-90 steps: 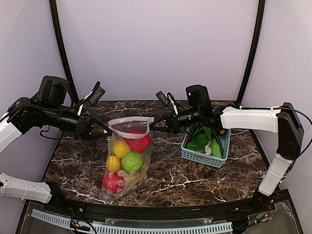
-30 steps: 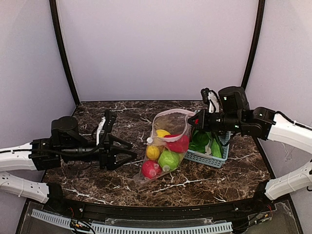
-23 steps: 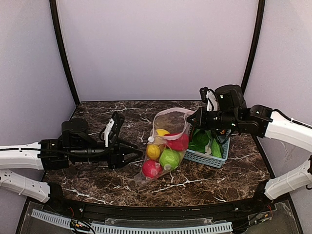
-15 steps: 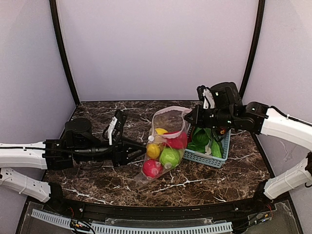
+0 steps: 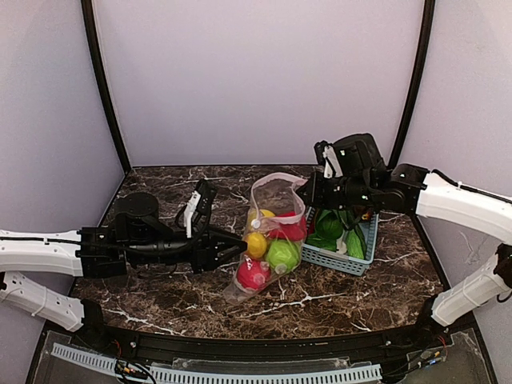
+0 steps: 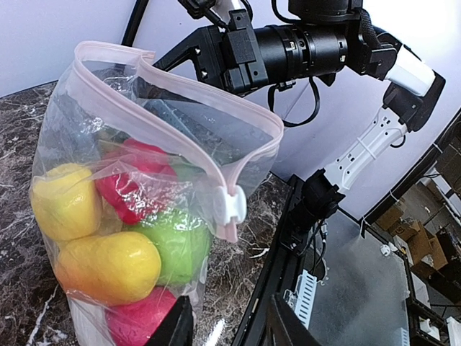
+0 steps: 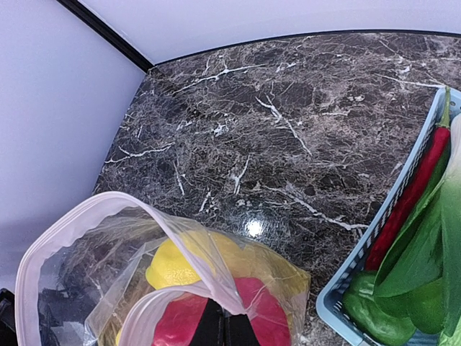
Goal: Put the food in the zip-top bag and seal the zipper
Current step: Pass from the right arm to the left
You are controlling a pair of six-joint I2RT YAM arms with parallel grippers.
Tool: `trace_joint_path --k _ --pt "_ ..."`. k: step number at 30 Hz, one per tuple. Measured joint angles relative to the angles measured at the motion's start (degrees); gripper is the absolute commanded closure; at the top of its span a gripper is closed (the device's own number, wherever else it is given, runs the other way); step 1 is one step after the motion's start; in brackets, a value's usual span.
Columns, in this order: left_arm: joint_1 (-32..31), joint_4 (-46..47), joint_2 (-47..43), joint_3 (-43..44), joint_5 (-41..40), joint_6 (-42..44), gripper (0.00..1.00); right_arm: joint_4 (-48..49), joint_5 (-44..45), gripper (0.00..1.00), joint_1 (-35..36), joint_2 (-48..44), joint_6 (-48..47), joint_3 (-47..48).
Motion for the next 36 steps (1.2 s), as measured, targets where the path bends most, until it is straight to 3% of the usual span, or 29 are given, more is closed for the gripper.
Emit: trace_joint_path --k 12,25,31,36 --pt "-2.3 2.6 6.2 3.6 -3.1 0.0 0.61 0.0 0.6 1.00 0.1 0.0 0.4 0.0" --pt "-2.3 3.9 9.6 5.6 -8.5 -0.2 0.79 0.0 0.6 1.00 0.2 -0.6 0.4 0.0" --pt "-2.3 4.0 11.0 7.7 -9.4 0.0 0.98 0.0 0.6 1.00 0.2 -0.6 0.4 0.0" --pt "-2.4 3.1 11.2 7.8 -10.6 -0.2 0.99 -0.1 0.7 1.00 0.2 -0.6 0.3 0.0"
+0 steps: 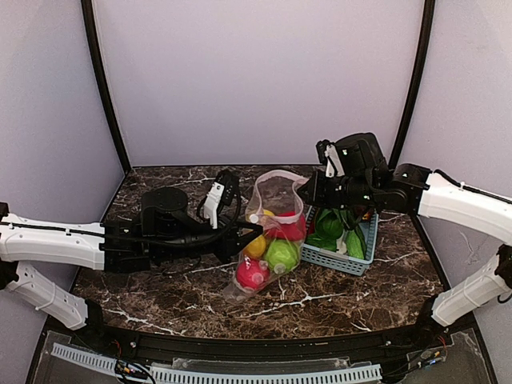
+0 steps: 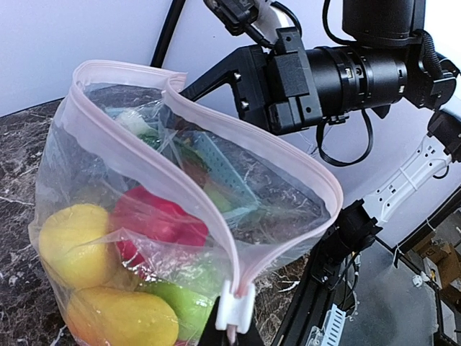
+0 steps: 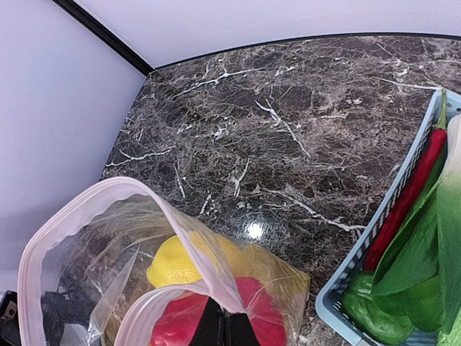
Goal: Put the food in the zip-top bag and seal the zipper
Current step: Pass from the right arm to the left, then zip the zipper on the zipper food storage bag.
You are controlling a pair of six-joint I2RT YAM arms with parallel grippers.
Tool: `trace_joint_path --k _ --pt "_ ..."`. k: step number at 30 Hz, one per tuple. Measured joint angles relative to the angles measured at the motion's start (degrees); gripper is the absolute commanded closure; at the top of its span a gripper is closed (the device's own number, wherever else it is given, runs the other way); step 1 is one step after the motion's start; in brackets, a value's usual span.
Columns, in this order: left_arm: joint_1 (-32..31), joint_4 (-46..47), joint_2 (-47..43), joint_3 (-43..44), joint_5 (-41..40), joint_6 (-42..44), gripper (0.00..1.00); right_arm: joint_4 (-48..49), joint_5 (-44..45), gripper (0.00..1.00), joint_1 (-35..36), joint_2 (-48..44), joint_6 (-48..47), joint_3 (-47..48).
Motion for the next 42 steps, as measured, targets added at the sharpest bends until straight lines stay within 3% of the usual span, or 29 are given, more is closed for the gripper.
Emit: trace_joint_path --k 6,10,15,19,25,34,42 --pt "0.0 -6.5 -2.2 1.6 -3.2 0.0 0.99 -2.4 1.7 0.97 0.0 -1.8 -2.4 0.0" --pt "0.0 -16.4 -4.0 6.9 -4.2 1.2 0.99 -6.1 4.0 0.80 0.0 -5.1 -5.7 0.3" --pt "0.3 -27.3 -4.7 13.3 -2.5 4.0 0.99 -10.9 5.7 0.44 0.0 -11.8 -10.8 2.5" --pt "0.6 -35.0 -4.7 16.2 -0.4 7.4 0.99 -13.1 2.6 0.36 0.0 -16.9 -16.0 4.9" --pt "0.9 -41.9 -5.8 17.3 3.4 12.7 0.99 -12.9 -11.3 0.33 2.3 -17.3 -26.7 8.6" --pt "0.9 -45.4 -9.0 17.2 8.7 16.3 0.99 -6.0 -28.3 0.36 9.6 -5.1 -37.6 11.7" --pt "0.9 -46.2 -9.0 17.1 11.6 17.2 0.99 -2.4 -32.2 0.43 14.3 3.3 -40.6 14.3"
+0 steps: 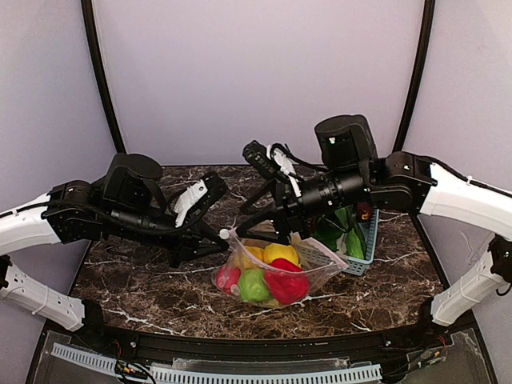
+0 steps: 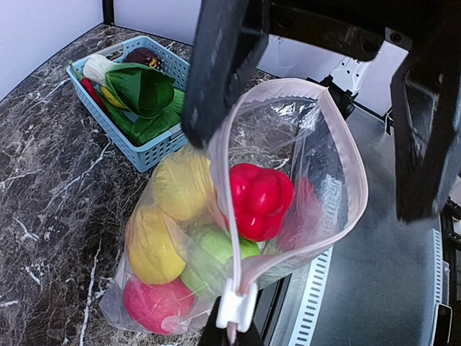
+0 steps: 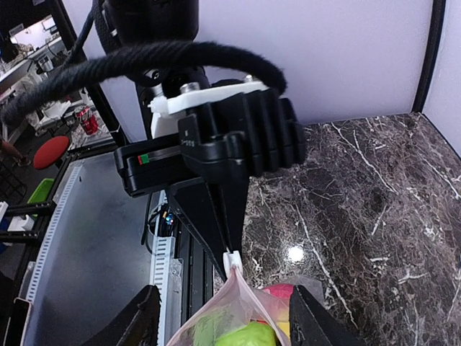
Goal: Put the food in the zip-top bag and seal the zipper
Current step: Zip the zipper on the zipper food storage bag.
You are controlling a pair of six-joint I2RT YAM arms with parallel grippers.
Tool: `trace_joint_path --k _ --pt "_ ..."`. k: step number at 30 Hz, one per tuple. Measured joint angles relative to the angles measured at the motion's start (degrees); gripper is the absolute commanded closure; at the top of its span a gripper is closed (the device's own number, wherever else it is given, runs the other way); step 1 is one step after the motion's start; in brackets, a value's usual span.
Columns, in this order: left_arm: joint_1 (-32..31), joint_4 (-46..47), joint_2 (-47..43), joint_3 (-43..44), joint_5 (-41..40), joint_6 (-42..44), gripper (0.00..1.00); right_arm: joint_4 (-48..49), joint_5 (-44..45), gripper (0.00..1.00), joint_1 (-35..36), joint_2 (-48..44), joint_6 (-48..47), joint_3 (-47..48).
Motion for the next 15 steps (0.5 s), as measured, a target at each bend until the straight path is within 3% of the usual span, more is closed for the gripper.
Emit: trace_joint_path --k 15 --pt "0.0 -0.7 0.1 0.0 2.4 0.9 0.99 1.3 3.4 0.63 4.0 4.7 -0.8 0.4"
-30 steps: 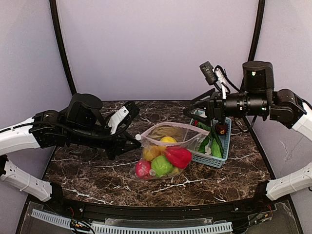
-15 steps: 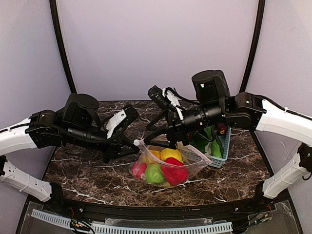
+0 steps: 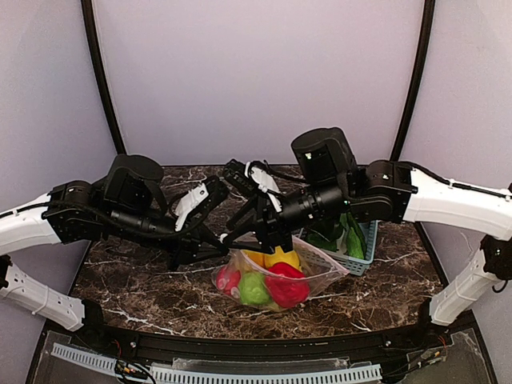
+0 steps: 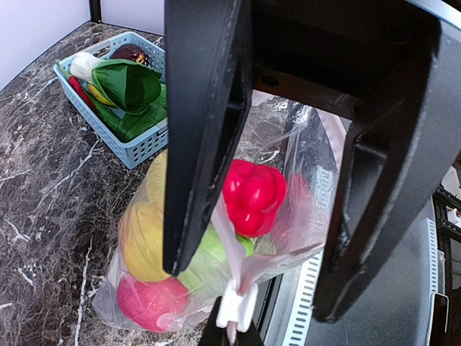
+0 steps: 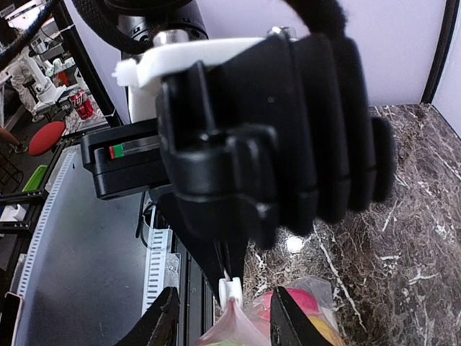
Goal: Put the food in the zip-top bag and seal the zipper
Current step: Zip the zipper on the zipper food storage bag.
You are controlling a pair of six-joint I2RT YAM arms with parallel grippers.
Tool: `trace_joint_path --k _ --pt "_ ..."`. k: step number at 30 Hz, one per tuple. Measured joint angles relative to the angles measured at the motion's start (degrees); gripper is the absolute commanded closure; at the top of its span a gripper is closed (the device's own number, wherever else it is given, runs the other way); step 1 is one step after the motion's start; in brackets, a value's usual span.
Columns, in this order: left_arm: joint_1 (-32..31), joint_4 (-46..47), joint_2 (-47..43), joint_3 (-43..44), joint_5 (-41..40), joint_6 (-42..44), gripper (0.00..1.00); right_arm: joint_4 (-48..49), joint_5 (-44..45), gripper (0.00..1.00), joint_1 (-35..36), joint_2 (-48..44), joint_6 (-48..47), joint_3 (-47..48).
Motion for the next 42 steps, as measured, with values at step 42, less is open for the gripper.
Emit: trace_joint_path --k 42 --pt "0.6 -2.3 -0.8 0.4 -1.8 1.4 0.99 3.7 -1.5 0.61 0.5 0.5 3.0 -3.2"
